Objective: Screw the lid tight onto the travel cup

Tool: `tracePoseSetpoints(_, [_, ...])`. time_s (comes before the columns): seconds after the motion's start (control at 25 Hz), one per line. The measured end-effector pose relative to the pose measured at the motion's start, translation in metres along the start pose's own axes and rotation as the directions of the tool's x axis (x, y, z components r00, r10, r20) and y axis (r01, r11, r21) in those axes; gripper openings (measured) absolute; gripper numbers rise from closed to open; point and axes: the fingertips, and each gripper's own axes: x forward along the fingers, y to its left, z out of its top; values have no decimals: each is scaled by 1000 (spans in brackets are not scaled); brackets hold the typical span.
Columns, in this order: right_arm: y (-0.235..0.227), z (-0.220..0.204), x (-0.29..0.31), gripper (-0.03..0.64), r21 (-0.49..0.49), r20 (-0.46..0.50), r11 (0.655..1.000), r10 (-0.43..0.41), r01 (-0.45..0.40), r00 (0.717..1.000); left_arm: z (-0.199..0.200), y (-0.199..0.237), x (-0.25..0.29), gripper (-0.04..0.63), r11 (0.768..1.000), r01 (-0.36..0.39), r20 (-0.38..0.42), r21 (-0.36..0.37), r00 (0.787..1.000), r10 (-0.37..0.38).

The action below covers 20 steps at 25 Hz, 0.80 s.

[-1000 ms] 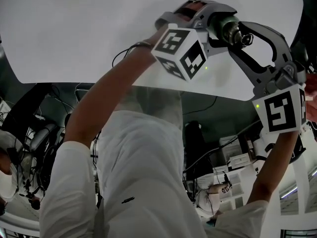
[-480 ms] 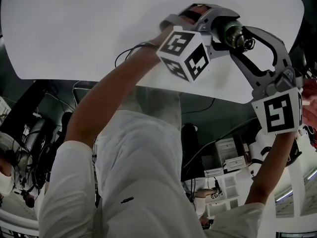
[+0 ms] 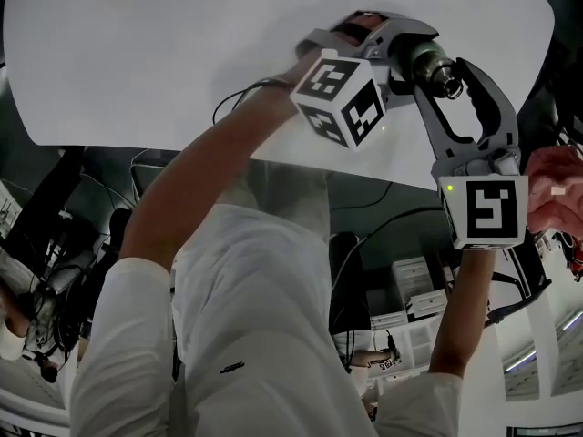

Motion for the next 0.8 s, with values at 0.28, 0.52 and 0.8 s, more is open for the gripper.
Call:
tracePoseSetpoints(0.28, [-3,-12,5,244,222,12,967,-131,125,991,0,0,-2,368,1000,-2,1,-1,1000,2])
tracePoseSetpoints(0.52, [0,-4,-9,267,132,12,987,-99,96,995,-3,3,-6,368,1000,-4,7,0,1000,4])
tracePoseSetpoints(0.8, [14,5,-25,267,-146,-111,986,61,-77,992,-6,-1,-4,368,1000,2,5,-4,1000,-2])
